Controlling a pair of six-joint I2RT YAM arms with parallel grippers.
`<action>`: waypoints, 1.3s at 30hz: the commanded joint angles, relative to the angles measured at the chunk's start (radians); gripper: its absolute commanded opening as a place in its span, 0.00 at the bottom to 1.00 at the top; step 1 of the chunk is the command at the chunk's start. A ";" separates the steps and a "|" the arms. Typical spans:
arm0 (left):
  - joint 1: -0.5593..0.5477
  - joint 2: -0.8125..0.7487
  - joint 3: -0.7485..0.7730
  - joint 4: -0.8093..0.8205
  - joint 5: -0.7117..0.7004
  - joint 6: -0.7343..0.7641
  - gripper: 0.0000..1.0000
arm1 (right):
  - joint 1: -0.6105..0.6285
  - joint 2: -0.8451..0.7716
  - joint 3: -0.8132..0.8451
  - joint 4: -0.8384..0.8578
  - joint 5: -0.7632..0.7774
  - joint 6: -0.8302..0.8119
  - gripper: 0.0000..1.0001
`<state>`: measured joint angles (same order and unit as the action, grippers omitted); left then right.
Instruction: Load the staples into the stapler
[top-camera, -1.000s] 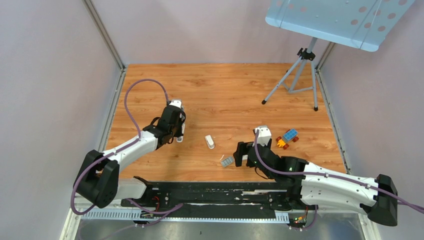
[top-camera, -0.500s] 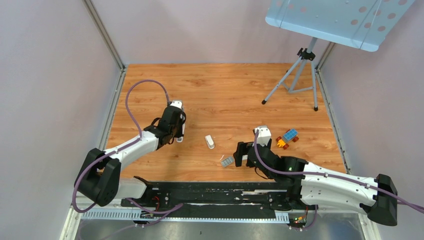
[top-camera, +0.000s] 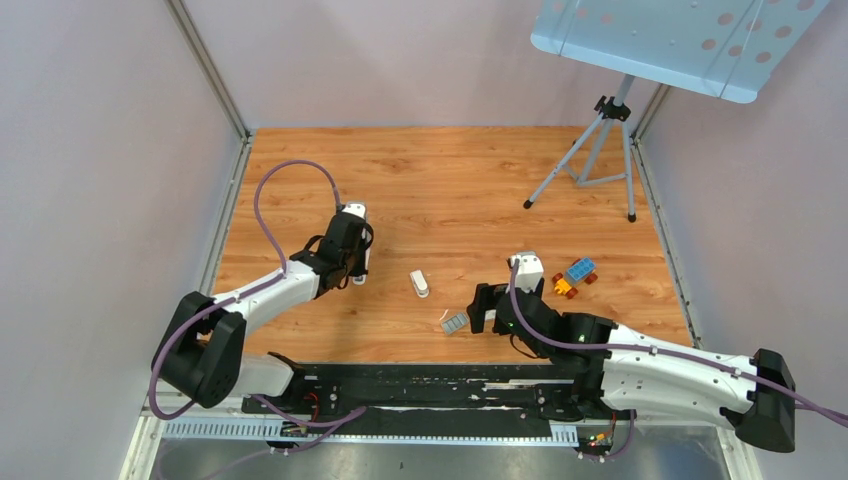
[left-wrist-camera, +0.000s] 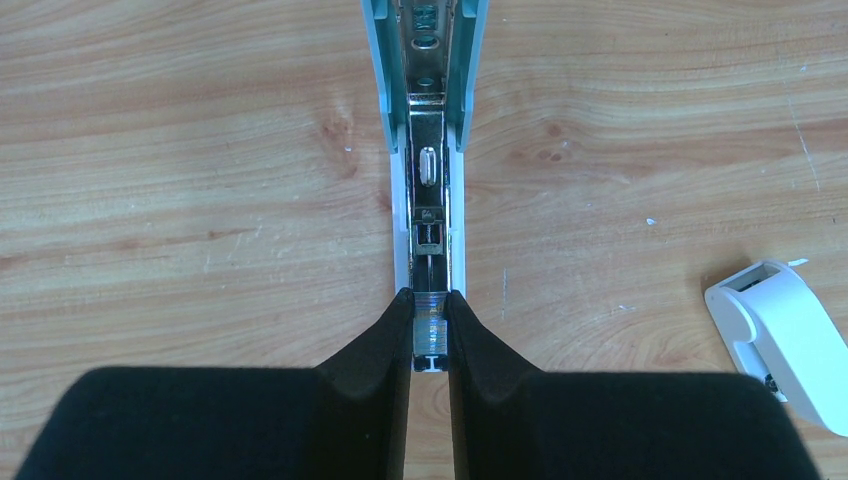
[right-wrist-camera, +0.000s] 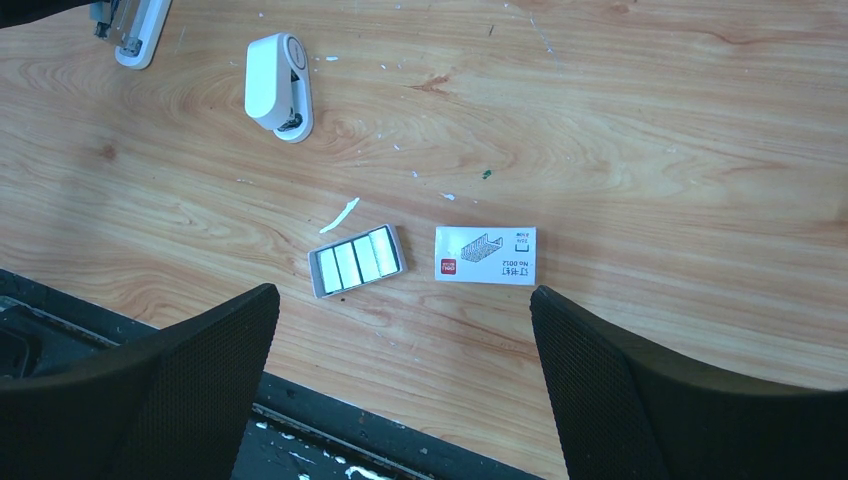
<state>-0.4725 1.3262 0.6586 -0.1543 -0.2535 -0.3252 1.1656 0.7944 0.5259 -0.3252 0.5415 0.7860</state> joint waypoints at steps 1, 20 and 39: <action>0.007 0.007 -0.012 0.019 -0.002 0.005 0.17 | 0.010 -0.019 0.007 -0.037 0.000 0.008 1.00; 0.007 0.027 -0.030 0.043 0.000 0.005 0.17 | 0.010 -0.021 0.009 -0.038 0.000 0.010 1.00; 0.046 -0.098 0.025 -0.079 -0.011 -0.153 0.47 | 0.009 0.059 0.094 -0.004 0.052 -0.035 1.00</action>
<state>-0.4702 1.2556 0.6468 -0.1696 -0.2565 -0.3820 1.1656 0.8104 0.5449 -0.3374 0.5468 0.7864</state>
